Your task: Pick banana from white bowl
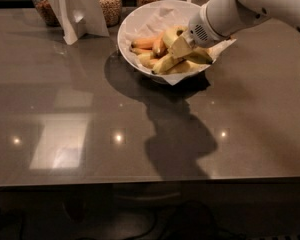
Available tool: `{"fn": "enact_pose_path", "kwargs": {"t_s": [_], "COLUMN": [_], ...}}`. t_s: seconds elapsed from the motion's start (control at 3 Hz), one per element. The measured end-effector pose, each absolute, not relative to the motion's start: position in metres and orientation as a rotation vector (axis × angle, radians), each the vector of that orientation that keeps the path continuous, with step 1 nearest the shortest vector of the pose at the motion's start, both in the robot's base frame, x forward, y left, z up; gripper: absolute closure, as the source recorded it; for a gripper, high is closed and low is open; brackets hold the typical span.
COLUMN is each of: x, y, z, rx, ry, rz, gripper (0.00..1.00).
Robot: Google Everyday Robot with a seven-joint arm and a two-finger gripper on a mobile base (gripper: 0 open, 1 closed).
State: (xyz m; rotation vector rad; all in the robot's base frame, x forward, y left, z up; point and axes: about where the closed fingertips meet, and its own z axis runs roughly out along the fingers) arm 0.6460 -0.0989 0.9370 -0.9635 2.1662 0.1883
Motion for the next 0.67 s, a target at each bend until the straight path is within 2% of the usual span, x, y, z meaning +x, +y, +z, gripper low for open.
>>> {"fn": "enact_pose_path", "kwargs": {"t_s": [0.33,0.67], "x": [0.6439,0.6400], "y": [-0.0988,-0.0973], "z": [0.9391,0.9479], "rx": [-0.969,-0.985], "ry": [2.160,2.132], "rz": [0.176,0.157], "gripper": [0.91,1.00]}}
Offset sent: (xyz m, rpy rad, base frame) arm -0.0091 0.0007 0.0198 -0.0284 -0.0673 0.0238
